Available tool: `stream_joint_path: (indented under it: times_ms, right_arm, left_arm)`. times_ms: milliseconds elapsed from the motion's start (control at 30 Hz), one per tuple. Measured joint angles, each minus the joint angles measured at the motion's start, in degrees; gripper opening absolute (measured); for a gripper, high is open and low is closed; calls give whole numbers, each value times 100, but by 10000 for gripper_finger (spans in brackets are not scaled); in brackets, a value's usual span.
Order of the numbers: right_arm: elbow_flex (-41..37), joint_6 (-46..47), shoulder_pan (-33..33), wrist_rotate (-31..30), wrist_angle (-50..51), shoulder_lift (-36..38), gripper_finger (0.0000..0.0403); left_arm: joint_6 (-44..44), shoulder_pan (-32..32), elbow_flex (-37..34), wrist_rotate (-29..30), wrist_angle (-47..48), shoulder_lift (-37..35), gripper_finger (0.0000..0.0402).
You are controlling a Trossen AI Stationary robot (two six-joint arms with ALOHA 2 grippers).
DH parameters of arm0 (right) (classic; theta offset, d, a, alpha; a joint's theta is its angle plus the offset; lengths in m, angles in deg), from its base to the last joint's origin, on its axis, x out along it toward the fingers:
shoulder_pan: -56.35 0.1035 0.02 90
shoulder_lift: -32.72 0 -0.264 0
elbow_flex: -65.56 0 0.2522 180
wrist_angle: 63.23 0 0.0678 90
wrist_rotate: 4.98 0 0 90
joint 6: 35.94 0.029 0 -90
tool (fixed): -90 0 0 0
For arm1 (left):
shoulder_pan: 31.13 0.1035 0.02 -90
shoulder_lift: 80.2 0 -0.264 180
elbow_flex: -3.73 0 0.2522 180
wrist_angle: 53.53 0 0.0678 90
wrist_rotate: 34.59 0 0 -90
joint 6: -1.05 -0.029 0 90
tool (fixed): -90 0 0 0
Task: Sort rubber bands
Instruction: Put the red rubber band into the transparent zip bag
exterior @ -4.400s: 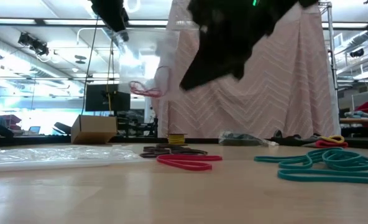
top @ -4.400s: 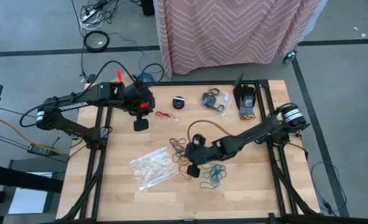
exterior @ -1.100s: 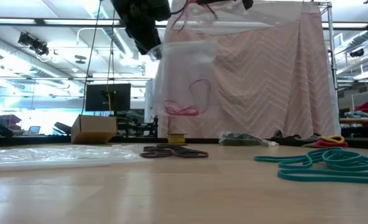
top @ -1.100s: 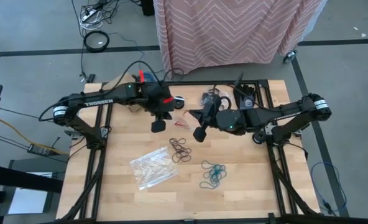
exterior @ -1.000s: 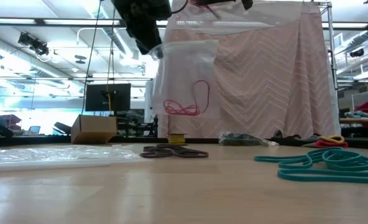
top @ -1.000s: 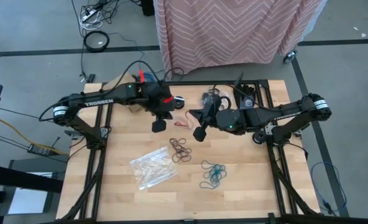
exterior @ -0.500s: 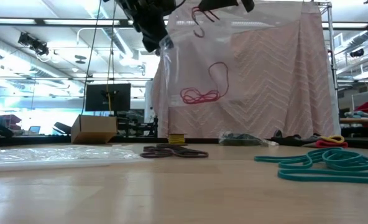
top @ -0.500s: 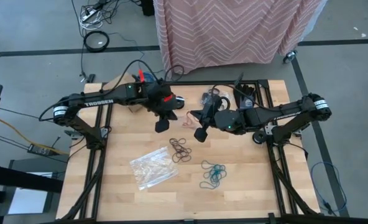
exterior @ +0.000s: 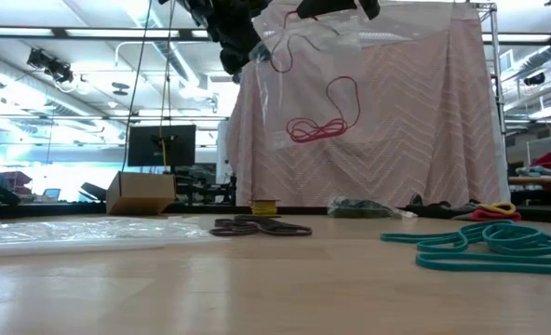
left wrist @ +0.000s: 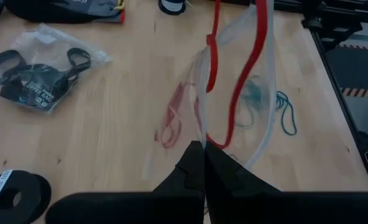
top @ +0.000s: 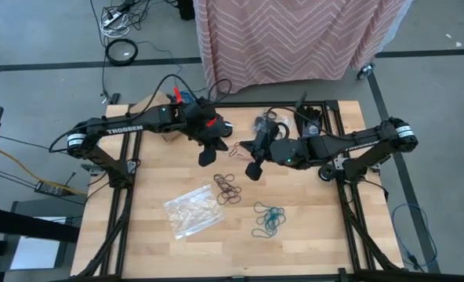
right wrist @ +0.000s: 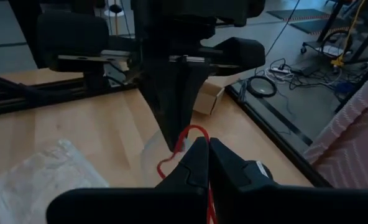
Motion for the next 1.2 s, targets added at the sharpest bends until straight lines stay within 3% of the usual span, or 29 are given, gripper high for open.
stream_joint_path:
  times_ms: [233,533,767,1200]
  right_arm:
    - [7,-342,-43,100,-842,-1,0]
    - [7,86,-35,511,-512,-5,0]
    - [505,-485,-90,531,-600,5,0]
    - [750,-296,-145,521,35,-6,0]
  left_arm:
    - [-4,2,9,-50,74,164,1]
    - [-28,14,9,-123,80,201,0]
    - [-67,17,7,-131,129,245,0]
    - [-69,17,7,-131,127,240,0]
